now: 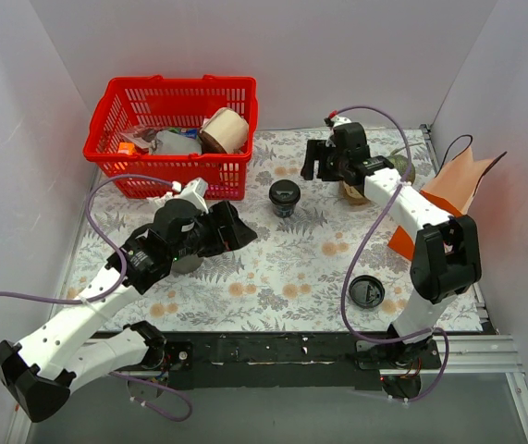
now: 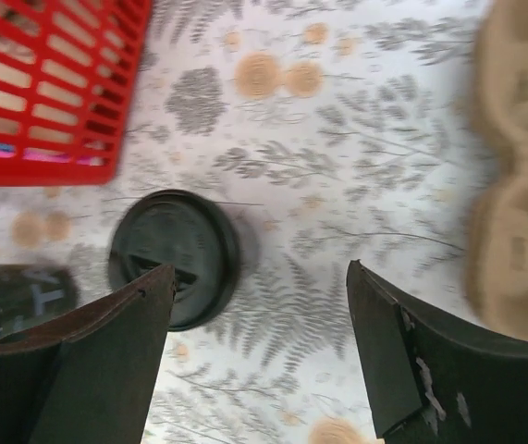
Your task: Pack the takeout coffee
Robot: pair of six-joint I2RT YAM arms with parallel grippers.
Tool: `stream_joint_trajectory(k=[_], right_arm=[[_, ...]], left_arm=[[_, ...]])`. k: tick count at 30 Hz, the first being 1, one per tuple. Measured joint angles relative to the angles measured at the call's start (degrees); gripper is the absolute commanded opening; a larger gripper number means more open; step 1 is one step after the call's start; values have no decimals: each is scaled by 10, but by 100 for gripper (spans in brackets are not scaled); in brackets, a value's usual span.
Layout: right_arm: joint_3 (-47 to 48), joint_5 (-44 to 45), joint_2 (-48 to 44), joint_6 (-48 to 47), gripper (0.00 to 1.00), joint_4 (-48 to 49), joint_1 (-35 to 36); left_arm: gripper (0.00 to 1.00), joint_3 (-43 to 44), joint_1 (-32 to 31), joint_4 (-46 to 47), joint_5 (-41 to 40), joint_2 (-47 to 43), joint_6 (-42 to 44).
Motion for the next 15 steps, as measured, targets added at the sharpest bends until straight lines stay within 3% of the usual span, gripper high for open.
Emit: stream_joint_trajectory(k=[8, 15], right_arm=[[52, 155, 15, -85, 78, -87, -35], [154, 178, 126, -103, 67, -141, -73]], left_arm=[[98, -26, 0, -13, -1, -21, 8], [98, -37, 0, -15, -5, -31, 9]])
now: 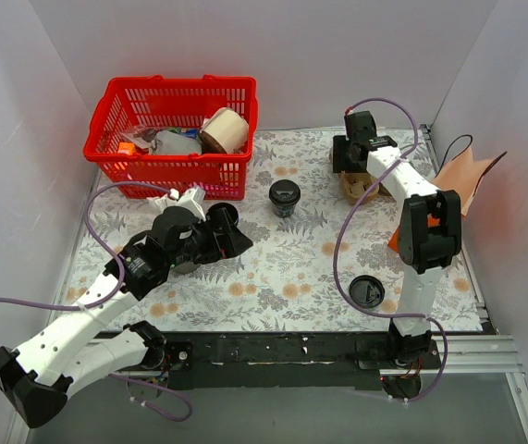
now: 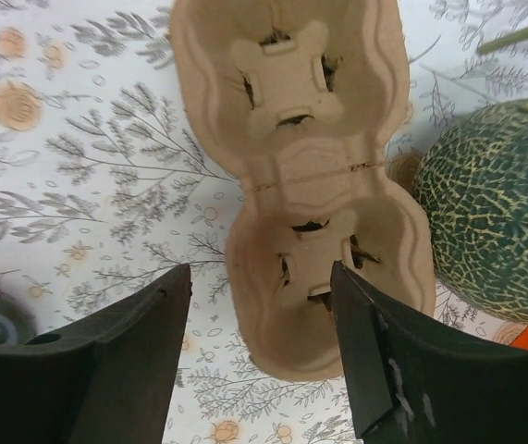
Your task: Pack the takeout coffee
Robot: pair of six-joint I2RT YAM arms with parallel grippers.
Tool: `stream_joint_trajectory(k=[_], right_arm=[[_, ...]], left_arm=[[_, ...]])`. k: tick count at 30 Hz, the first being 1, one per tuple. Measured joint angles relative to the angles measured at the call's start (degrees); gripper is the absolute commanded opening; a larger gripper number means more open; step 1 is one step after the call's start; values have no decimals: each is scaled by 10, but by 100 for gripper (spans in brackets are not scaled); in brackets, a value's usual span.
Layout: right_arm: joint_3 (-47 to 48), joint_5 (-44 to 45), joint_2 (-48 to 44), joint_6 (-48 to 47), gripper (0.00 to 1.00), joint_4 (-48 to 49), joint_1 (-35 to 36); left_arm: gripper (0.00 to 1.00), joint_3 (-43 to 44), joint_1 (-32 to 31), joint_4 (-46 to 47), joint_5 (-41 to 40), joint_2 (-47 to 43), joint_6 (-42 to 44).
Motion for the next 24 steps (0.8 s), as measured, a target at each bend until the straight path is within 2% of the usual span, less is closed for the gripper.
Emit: stream_joint_trajectory(k=[5, 11, 17, 24], right_arm=[[3, -26, 33, 14, 62, -12, -19], [4, -62, 37, 28, 52, -12, -26], [5, -75, 43, 33, 48, -11, -25], [4, -86, 57, 43, 28, -5, -26]], left_arm=[[98, -7, 0, -2, 0, 1, 0], [98, -7, 0, -1, 0, 3, 0], [98, -7, 0, 0, -6, 5, 0], [98, -9, 0, 0, -16, 4, -2]])
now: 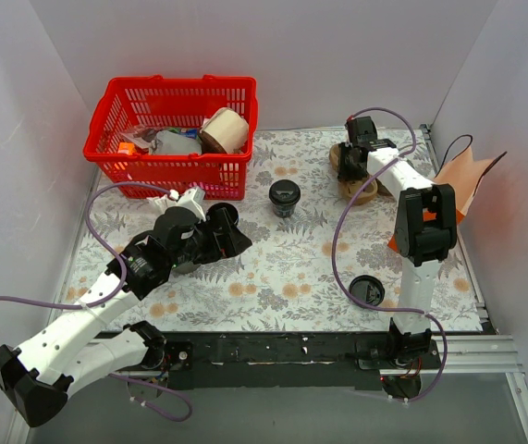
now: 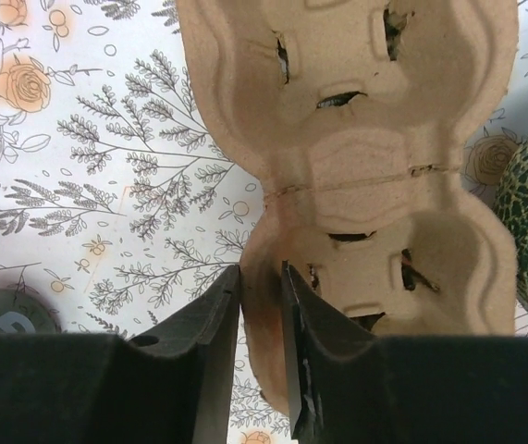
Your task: Pack the takeout coffee
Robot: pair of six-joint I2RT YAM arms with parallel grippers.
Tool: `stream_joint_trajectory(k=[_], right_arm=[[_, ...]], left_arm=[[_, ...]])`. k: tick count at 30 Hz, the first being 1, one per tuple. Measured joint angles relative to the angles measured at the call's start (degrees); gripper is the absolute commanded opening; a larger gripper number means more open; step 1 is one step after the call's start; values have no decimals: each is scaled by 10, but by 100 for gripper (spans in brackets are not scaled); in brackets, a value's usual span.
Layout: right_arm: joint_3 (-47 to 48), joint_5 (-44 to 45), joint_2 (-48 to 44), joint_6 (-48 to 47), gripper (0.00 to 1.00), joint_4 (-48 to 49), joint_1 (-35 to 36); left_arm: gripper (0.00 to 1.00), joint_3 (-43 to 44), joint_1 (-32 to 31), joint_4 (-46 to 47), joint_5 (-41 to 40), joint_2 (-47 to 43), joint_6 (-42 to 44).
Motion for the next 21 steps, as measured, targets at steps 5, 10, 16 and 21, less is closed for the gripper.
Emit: stream_joint_trajectory(k=[5, 10, 16, 21], right_arm=[[0, -9, 0, 3, 29, 7, 0], [0, -11, 0, 4, 33, 9, -1], [-1, -22, 0, 9, 27, 13, -3], [-5, -28, -2, 16, 12, 21, -6]], left_arm=[[98, -3, 0, 3, 0, 0, -3], [98, -7, 0, 12, 0, 0, -6], [98, -12, 0, 15, 9, 0, -8], [98, -12, 0, 15, 13, 0, -9]])
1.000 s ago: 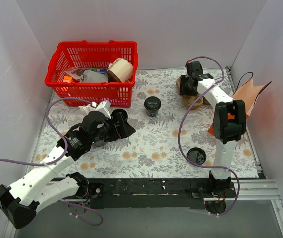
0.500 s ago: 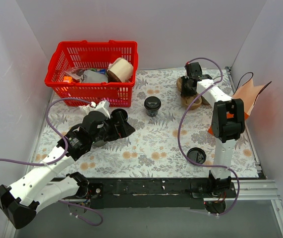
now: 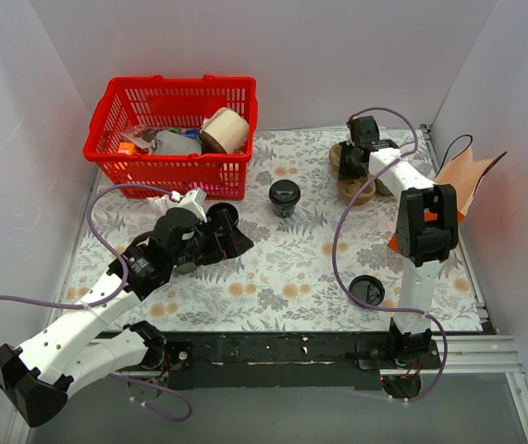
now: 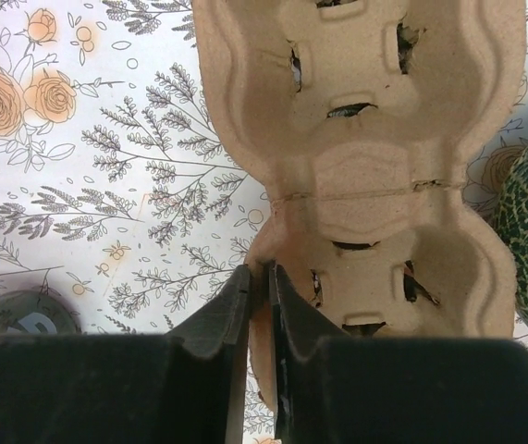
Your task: Pack the takeout coffee
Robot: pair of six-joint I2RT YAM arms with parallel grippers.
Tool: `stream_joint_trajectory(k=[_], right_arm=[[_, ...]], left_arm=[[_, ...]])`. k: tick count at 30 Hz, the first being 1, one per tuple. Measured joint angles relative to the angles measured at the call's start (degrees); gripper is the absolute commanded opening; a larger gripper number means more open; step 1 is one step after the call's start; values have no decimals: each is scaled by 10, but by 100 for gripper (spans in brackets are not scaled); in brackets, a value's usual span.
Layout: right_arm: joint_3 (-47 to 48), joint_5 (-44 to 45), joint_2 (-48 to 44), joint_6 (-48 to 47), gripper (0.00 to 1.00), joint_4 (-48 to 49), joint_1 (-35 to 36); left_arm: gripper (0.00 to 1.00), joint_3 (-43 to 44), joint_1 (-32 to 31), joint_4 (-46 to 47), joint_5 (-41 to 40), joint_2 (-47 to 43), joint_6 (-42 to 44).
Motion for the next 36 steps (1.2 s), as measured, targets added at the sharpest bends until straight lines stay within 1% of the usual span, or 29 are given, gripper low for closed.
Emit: stream_joint_trajectory(k=[5, 6, 17, 23, 30, 34, 36], right_arm=[[-6, -4, -5, 2, 6, 7, -2], [-7, -6, -7, 2, 1, 8, -3], [-26, 19, -45, -4, 1, 12, -5], [-35, 56, -73, -20, 1, 14, -5], [-59, 113, -97, -76, 1, 31, 3], [-73, 120, -97, -104, 1, 35, 12], [-77, 109, -97, -113, 1, 40, 16]], left_arm=[[98, 0, 0, 0, 2, 0, -1], [98, 0, 0, 1, 2, 0, -2], [98, -2, 0, 5, 7, 0, -5], [98, -8, 0, 10, 7, 0, -6], [98, -9, 0, 13, 7, 3, -9], [98, -9, 0, 13, 7, 9, -10], [98, -9, 0, 13, 7, 10, -10]])
